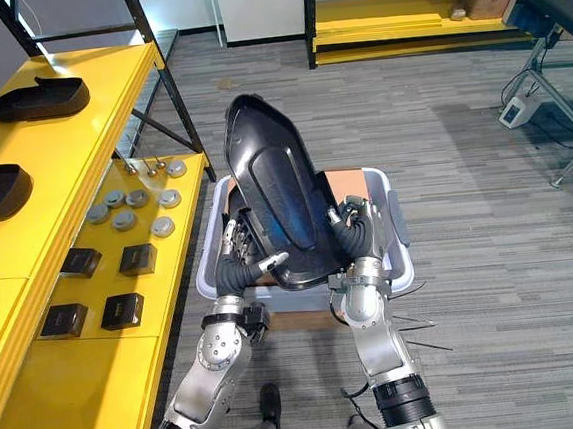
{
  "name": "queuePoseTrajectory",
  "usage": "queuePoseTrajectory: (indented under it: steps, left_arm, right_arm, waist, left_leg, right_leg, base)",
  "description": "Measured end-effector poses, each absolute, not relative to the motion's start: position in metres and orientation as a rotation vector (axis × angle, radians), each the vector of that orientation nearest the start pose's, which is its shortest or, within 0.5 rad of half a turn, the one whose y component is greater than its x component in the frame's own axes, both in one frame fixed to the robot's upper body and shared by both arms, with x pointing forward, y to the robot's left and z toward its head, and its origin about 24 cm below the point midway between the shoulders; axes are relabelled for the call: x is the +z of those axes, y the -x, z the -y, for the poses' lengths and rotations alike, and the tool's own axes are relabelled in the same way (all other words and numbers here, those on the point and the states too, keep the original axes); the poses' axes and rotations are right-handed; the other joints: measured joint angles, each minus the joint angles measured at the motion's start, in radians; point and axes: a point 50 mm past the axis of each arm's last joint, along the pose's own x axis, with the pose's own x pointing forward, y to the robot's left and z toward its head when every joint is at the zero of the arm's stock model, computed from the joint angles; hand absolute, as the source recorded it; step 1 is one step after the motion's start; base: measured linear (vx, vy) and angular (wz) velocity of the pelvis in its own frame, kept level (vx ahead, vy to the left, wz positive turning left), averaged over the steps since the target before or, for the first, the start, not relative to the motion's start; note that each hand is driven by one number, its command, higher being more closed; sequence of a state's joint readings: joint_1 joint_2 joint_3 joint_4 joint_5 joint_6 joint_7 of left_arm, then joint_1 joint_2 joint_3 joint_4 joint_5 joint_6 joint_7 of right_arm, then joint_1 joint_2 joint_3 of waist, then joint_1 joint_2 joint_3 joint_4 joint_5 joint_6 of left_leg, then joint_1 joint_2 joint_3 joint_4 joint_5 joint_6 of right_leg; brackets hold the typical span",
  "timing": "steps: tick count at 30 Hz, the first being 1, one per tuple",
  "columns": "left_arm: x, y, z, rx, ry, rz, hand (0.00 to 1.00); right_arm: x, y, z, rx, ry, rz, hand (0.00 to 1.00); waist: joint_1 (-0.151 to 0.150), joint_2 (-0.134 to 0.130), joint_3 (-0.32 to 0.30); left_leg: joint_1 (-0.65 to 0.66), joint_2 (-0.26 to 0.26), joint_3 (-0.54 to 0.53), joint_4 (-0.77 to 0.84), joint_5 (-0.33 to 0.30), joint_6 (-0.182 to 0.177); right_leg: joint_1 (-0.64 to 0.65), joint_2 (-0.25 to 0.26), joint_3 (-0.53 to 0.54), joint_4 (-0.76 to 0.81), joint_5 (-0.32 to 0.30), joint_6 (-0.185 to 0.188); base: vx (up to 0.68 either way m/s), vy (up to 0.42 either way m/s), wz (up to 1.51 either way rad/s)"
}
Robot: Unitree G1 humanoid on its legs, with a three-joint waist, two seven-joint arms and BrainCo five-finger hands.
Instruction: Walk over and take plastic housings, then place them on the shelf
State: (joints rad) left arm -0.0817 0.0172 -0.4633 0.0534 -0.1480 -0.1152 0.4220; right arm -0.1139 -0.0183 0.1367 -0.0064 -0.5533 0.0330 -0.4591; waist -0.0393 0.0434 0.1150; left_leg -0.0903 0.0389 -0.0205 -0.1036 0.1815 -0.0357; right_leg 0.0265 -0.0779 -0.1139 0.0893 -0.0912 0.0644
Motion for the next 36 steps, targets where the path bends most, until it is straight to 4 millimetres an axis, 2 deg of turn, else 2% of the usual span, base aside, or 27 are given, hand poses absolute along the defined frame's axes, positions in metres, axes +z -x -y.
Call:
queuePoseTrajectory:
  steps: [3, 4, 7, 14, 15, 22, 26, 28, 30, 31, 33, 34, 35, 36]
  left_arm:
    - [0.046, -0.249, -0.054, -0.073, 0.125, 0.035, 0.0]
    - [0.042, -0.249, -0.052, -0.076, 0.125, 0.01, 1.0]
    - [0.032, -0.247, -0.05, -0.078, 0.13, -0.051, 1.0]
    - [0.026, -0.246, -0.051, -0.085, 0.229, -0.119, 1.0]
    - [0.026, -0.245, -0.051, -0.088, 0.235, -0.124, 1.0]
    - [0.024, -0.248, -0.063, -0.065, 0.197, -0.116, 1.0]
    - [0.039, -0.252, -0.072, -0.046, 0.143, -0.033, 1.0]
    - [0.055, -0.255, -0.079, -0.029, 0.119, 0.055, 1.0]
    - [0.062, -0.257, -0.085, -0.007, 0.087, 0.099, 1.0]
    - [0.063, -0.257, -0.086, -0.001, 0.076, 0.107, 1.0]
    - [0.061, -0.256, -0.091, 0.019, 0.047, 0.108, 1.0]
    - [0.059, -0.256, -0.092, 0.024, 0.042, 0.104, 1.0]
    - [0.055, -0.252, -0.095, 0.042, 0.035, 0.089, 1.0]
    - [0.053, -0.25, -0.096, 0.052, 0.032, 0.082, 1.0]
  right_arm:
    - [0.077, -0.267, 0.131, -0.298, 0.568, 0.257, 1.0]
    - [0.076, -0.266, 0.126, -0.271, 0.571, 0.265, 1.0]
    - [0.074, -0.26, 0.12, -0.243, 0.574, 0.274, 1.0]
    - [0.072, -0.257, 0.119, -0.193, 0.606, 0.292, 1.0]
    - [0.071, -0.257, 0.119, -0.185, 0.602, 0.292, 0.0]
    - [0.063, -0.249, 0.113, -0.034, 0.435, 0.25, 0.0]
    - [0.073, -0.249, 0.115, 0.055, 0.326, 0.259, 0.0]
    - [0.09, -0.247, 0.121, 0.117, 0.282, 0.323, 0.0]
    - [0.106, -0.246, 0.123, 0.158, 0.247, 0.399, 0.0]
    - [0.113, -0.245, 0.124, 0.16, 0.233, 0.427, 0.0]
    - [0.143, -0.244, 0.131, 0.148, 0.178, 0.565, 0.0]
    - [0.151, -0.243, 0.134, 0.136, 0.164, 0.602, 0.0]
    - [0.168, -0.241, 0.147, 0.088, 0.145, 0.686, 0.0]
    - [0.174, -0.24, 0.153, 0.065, 0.139, 0.712, 0.0]
  waist:
    - [0.0, -0.001, -0.006]
    - [0.0, -0.001, -0.01]
    - [-0.001, -0.001, -0.035]
    - [0.0, 0.0, -0.045]
    - [0.001, 0.0, -0.045]
    - [0.001, 0.0, -0.062]
    - [0.001, -0.001, -0.066]
    - [0.001, -0.001, -0.066]
    - [0.001, -0.001, -0.066]
    - [0.001, 0.0, -0.066]
    - [-0.001, 0.0, -0.067]
    - [-0.001, 0.0, -0.067]
    - [-0.001, 0.0, -0.067]
    - [-0.001, 0.0, -0.067]
  left_leg:
    - [-0.002, 0.009, 0.007, 0.0, 0.0, 0.0]
    - [-0.002, 0.011, 0.01, 0.0, 0.0, 0.0]
    - [0.0, 0.013, 0.012, 0.002, 0.0, 0.0]
    - [0.003, 0.014, 0.012, 0.003, -0.001, -0.001]
    - [0.004, 0.014, 0.012, 0.003, -0.001, -0.001]
    - [0.018, 0.017, 0.016, 0.0, -0.007, -0.009]
    - [0.024, 0.016, 0.023, 0.0, -0.003, -0.004]
    - [0.029, 0.015, 0.023, 0.0, -0.003, -0.004]
    - [0.034, 0.015, 0.022, 0.0, -0.003, -0.004]
    - [0.035, 0.015, 0.022, 0.0, -0.003, -0.004]
    - [0.038, 0.015, 0.022, 0.0, -0.003, -0.004]
    - [0.039, 0.015, 0.023, 0.0, -0.004, -0.005]
    - [0.038, 0.015, 0.023, -0.001, -0.007, -0.009]
    - [0.038, 0.015, 0.023, -0.001, -0.007, -0.009]
  right_leg:
    - [0.007, 0.009, 0.007, -0.025, 0.017, -0.004]
    - [0.013, 0.011, 0.008, -0.028, 0.019, -0.006]
    - [0.018, 0.013, 0.007, -0.032, 0.02, -0.007]
    - [0.025, 0.015, 0.007, -0.041, 0.021, -0.008]
    - [0.026, 0.015, 0.007, -0.041, 0.021, -0.008]
    - [0.042, 0.019, 0.008, -0.057, 0.023, -0.01]
    - [0.043, 0.025, 0.008, -0.052, 0.023, -0.01]
    - [0.046, 0.024, 0.008, -0.048, 0.023, -0.01]
    - [0.049, 0.024, 0.008, -0.047, 0.022, -0.01]
    - [0.05, 0.024, 0.008, -0.046, 0.022, -0.01]
    - [0.049, 0.024, 0.008, -0.039, 0.02, -0.009]
    - [0.049, 0.024, 0.008, -0.039, 0.02, -0.009]
    - [0.048, 0.024, 0.008, -0.04, 0.019, -0.008]
    - [0.048, 0.024, 0.008, -0.04, 0.019, -0.008]
  base:
    - [-0.01, -0.02, -0.09]
    - [0.01, -0.03, -0.09]
    - [0.01, -0.01, -0.01]
    - [0.0, 0.0, 0.0]
    - [0.0, 0.0, 0.0]
    - [0.0, 0.0, 0.0]
    - [0.0, 0.0, 0.0]
    - [0.0, 0.0, 0.0]
    - [-0.01, -0.005, -0.02]
    - [-0.03, -0.011, -0.01]
    - [-0.05, -0.009, -0.01]
    - [-0.05, -0.004, -0.01]
    - [-0.03, -0.002, 0.0]
    - [-0.04, -0.001, 0.02]
